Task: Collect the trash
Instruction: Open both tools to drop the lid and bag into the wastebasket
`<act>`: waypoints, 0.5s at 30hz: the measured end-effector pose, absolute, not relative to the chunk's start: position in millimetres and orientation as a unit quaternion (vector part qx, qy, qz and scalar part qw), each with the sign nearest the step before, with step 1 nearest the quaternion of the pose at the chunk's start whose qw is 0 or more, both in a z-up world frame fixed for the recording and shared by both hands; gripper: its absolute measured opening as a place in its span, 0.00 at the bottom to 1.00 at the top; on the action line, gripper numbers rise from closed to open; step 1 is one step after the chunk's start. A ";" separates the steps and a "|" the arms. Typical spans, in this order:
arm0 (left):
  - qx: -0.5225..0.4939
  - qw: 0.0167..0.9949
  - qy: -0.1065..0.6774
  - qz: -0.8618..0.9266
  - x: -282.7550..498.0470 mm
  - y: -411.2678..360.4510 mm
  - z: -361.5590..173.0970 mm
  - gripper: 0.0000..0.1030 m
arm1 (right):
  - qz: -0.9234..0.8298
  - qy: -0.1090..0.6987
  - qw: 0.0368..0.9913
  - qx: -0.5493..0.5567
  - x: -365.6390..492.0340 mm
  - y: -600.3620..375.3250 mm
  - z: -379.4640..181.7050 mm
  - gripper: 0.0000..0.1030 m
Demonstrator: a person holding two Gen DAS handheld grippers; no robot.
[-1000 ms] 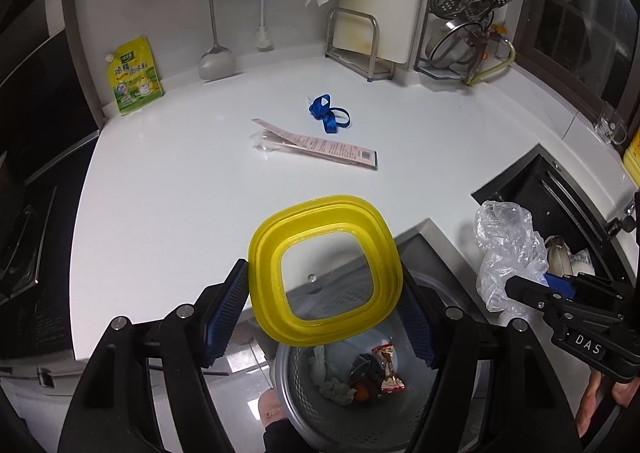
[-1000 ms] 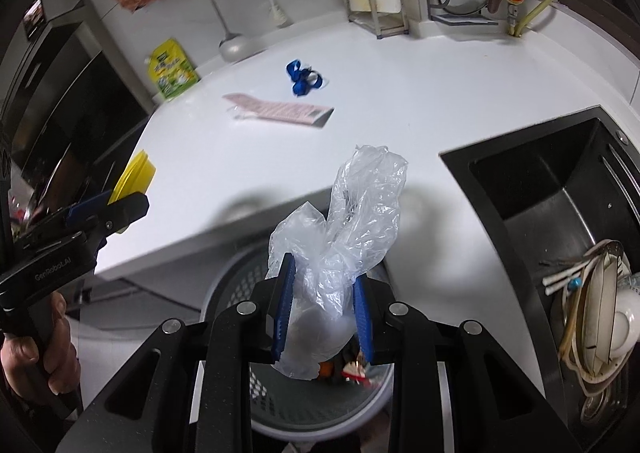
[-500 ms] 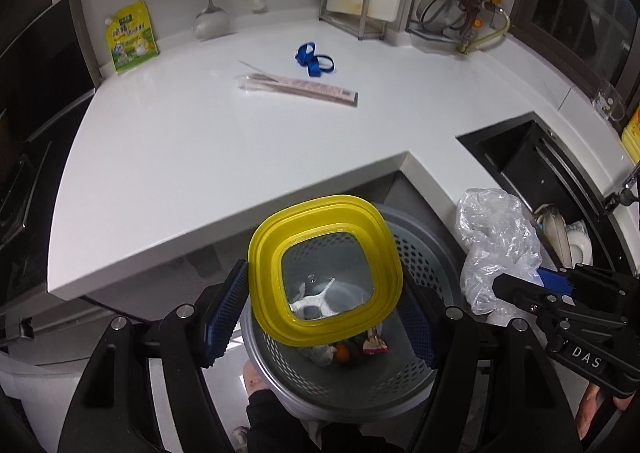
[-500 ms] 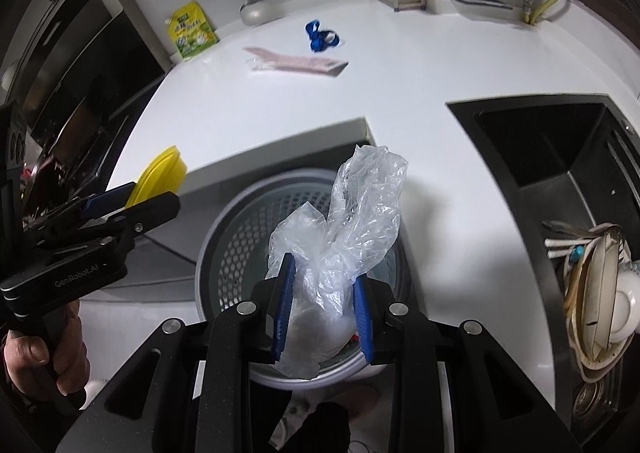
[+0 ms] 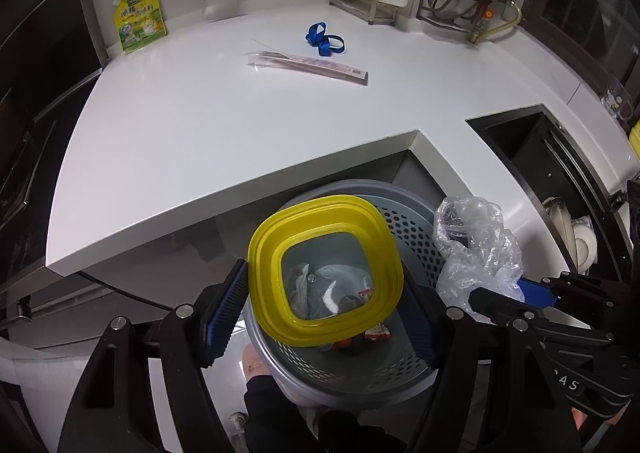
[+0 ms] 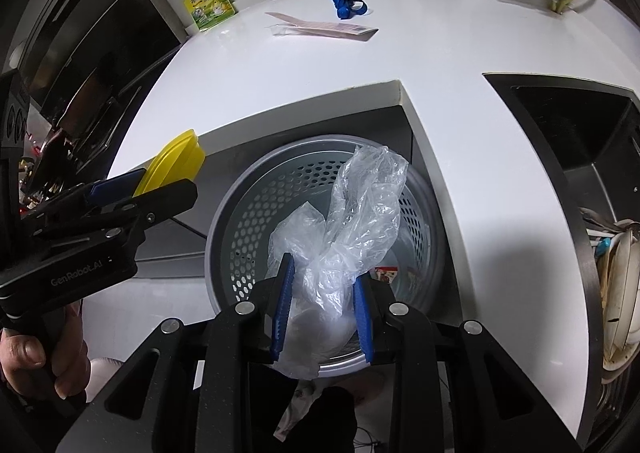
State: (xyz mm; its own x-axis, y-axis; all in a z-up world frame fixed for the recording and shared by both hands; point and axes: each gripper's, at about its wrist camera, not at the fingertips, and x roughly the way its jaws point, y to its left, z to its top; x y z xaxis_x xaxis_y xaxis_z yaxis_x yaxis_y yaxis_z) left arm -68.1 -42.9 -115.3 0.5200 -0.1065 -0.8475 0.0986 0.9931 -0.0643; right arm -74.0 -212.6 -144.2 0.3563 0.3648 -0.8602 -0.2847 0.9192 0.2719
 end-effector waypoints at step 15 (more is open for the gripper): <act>-0.012 0.872 0.486 -0.052 -68.5 -36.3 -111.3 0.80 | 0.188 0.520 0.832 0.044 -73.1 -216.1 -137.7 0.53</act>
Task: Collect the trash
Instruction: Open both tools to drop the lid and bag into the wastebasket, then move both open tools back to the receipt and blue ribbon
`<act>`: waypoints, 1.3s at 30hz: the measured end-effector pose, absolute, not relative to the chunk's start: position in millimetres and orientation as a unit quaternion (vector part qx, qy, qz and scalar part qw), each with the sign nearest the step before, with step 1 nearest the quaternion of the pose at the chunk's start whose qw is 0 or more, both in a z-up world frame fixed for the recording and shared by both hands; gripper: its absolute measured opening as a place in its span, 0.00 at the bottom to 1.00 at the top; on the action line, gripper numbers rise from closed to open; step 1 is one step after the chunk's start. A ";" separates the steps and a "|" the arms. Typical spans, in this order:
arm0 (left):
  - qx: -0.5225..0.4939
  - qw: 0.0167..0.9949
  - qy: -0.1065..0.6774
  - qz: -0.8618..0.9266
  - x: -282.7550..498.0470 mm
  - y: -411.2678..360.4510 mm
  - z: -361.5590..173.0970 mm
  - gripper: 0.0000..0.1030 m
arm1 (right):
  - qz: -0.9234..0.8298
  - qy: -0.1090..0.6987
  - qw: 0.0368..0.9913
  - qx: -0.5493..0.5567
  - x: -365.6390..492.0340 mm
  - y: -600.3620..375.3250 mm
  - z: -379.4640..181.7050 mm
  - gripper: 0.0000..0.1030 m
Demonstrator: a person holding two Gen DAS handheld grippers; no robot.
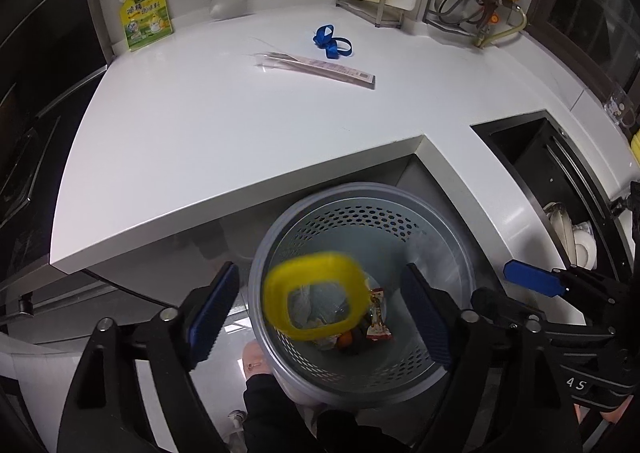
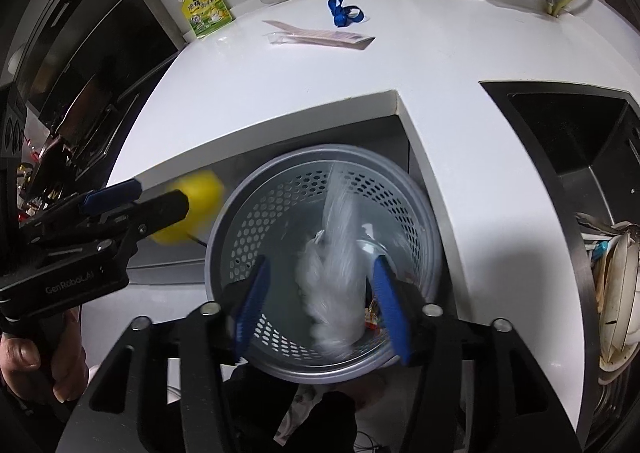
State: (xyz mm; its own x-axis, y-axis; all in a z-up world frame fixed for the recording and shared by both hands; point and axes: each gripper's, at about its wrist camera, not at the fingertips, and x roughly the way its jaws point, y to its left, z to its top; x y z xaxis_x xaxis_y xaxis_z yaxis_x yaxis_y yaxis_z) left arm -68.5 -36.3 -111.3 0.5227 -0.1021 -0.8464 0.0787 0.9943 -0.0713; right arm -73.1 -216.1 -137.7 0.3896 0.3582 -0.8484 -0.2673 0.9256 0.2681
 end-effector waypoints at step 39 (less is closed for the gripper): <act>-0.027 0.897 0.441 -0.005 -4.4 -13.4 -67.1 0.91 | 0.149 0.477 0.865 0.043 -6.0 -232.6 -109.5 0.63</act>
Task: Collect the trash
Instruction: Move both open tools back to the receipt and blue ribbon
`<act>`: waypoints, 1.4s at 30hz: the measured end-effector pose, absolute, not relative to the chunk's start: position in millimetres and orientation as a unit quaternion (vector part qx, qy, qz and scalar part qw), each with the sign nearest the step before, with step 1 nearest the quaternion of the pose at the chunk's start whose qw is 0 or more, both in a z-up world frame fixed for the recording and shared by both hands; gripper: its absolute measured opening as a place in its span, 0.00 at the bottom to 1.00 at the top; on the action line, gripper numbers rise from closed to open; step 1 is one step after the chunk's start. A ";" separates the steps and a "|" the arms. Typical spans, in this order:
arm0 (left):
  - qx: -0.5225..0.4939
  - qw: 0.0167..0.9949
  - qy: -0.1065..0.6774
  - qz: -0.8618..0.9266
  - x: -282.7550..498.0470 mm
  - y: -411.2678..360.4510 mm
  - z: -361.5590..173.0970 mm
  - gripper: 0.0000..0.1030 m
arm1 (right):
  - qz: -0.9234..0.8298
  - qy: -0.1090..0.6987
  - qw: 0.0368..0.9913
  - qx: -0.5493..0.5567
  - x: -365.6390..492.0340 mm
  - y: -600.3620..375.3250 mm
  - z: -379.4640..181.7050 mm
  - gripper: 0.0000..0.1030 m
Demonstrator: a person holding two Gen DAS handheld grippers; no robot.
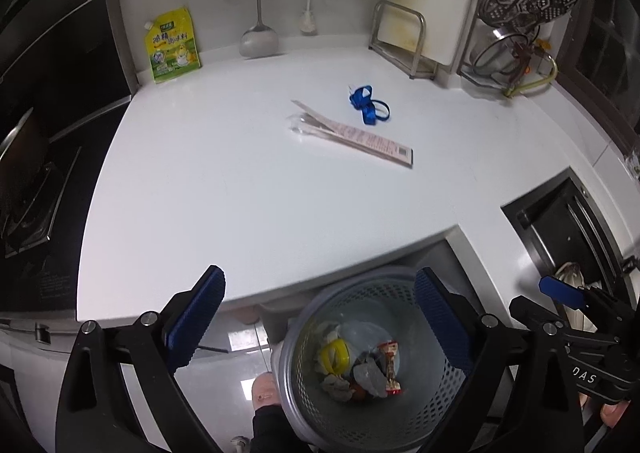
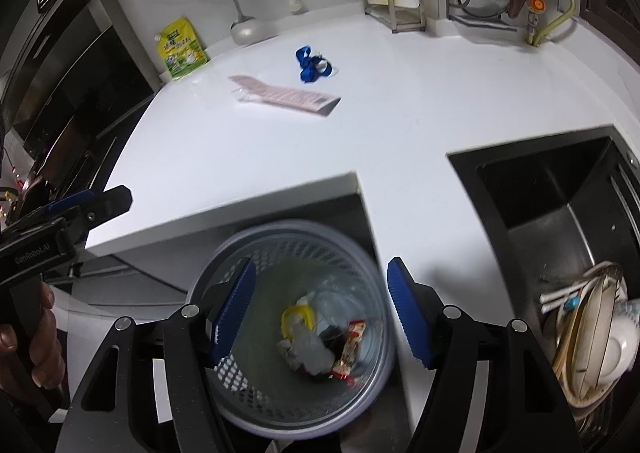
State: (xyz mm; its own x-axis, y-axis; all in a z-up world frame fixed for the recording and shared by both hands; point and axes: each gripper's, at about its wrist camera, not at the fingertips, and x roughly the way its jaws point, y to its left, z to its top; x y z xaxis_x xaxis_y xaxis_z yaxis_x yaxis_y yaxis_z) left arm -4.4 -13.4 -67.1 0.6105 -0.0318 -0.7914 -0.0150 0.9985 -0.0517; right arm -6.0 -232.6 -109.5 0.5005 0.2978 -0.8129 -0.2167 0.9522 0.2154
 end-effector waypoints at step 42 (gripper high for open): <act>-0.131 0.865 0.478 0.083 225.3 -55.1 -155.6 0.92 | 0.038 0.456 0.886 0.070 88.2 -290.2 -112.6 0.63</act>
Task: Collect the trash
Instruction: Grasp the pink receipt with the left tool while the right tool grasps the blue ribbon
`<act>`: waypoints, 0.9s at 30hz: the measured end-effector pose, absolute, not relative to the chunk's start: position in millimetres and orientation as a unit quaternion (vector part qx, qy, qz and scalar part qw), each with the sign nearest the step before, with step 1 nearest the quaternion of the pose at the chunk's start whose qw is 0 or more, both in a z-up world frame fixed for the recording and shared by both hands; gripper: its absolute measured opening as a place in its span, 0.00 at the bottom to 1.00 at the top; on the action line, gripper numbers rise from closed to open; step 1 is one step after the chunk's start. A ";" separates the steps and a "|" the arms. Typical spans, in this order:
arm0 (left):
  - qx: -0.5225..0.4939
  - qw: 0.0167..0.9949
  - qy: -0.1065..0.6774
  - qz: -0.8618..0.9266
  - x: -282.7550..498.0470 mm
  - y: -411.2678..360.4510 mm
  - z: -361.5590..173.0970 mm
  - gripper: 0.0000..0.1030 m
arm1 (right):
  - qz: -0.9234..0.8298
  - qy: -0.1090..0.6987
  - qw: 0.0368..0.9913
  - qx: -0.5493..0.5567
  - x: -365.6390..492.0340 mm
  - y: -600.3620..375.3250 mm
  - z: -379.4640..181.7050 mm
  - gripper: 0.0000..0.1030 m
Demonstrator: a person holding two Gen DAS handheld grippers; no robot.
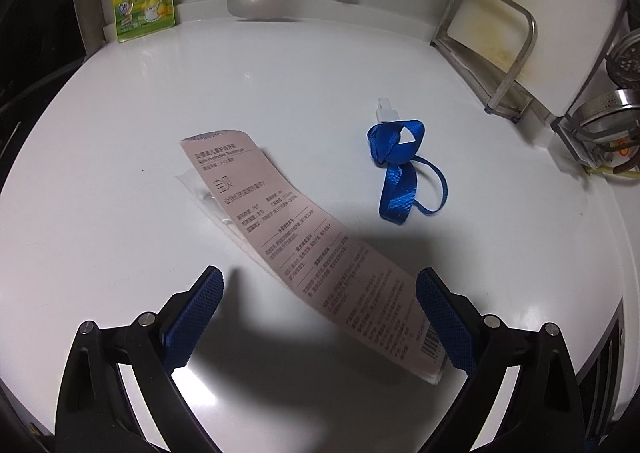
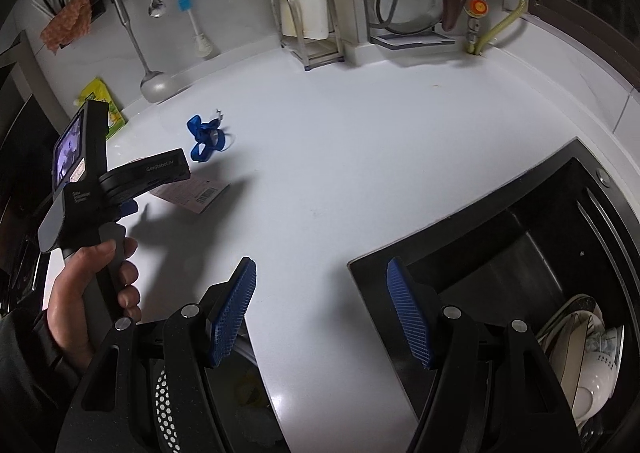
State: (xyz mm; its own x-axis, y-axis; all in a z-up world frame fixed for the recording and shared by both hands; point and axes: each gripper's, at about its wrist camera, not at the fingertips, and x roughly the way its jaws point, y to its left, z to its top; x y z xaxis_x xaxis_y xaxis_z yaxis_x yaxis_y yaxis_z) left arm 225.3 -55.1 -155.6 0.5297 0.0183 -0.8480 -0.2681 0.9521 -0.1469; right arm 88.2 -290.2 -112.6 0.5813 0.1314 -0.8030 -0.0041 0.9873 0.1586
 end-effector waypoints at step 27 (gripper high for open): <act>-0.108 0.880 0.462 -0.011 236.3 6.7 -131.1 0.10 | 0.065 0.450 0.888 0.068 159.4 -216.3 -118.8 0.63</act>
State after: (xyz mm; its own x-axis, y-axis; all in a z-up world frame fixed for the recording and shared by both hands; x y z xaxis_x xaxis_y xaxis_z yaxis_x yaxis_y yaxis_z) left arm 236.3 6.7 -131.1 0.5722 -0.1189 -0.8115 -0.0806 0.9765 -0.1999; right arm 159.4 -216.3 -118.8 0.5865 0.1766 -0.7905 -0.0537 0.9823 0.1796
